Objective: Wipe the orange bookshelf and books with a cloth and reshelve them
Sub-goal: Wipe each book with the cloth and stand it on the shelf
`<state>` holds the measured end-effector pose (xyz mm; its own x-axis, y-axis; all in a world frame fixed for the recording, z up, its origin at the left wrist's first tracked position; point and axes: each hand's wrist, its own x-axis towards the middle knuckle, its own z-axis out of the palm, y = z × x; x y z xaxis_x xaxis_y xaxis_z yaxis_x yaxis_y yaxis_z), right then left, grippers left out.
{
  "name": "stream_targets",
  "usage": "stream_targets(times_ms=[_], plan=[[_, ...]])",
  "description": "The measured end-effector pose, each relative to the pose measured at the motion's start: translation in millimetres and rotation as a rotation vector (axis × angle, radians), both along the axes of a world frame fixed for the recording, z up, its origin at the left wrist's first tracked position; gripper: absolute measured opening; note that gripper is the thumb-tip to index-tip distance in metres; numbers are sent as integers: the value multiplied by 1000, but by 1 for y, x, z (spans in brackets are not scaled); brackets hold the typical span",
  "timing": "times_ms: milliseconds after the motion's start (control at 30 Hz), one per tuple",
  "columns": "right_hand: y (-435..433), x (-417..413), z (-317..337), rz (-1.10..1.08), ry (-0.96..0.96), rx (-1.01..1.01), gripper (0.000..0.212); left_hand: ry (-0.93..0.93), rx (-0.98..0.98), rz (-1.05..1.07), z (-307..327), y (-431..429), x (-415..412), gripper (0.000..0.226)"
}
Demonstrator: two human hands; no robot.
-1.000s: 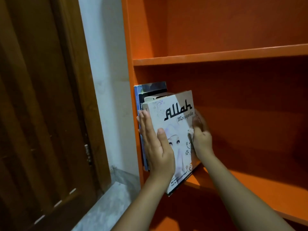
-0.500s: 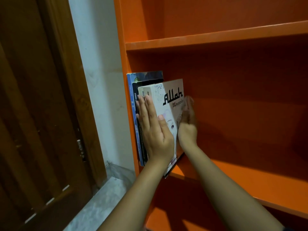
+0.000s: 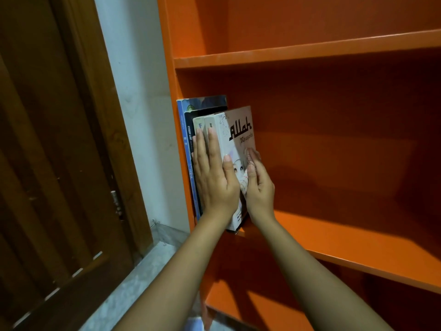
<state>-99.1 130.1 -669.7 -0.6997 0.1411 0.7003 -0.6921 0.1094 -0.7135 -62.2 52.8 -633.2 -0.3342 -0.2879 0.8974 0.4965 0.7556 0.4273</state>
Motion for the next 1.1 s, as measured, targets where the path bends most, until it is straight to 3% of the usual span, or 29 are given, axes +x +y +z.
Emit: stream_targets(times_ms=[333, 633, 767, 867, 1100], plan=[[15, 30, 14, -20, -95, -22, 35, -211, -92, -15, 9, -15, 25, 60], [13, 84, 13, 24, -115, 95, 34, -453, -114, -20, 8, -26, 75, 54], [3, 128, -32, 71, -91, 273, 34, -685, -184, -53, -41, -51, 98, 50], [-4, 159, -83, 112, -128, 298, 35, -943, -162, -127, -99, -75, 122, 49], [-19, 190, -214, 139, -608, 353, 31, -1481, -58, -102, -237, -123, 183, 50]])
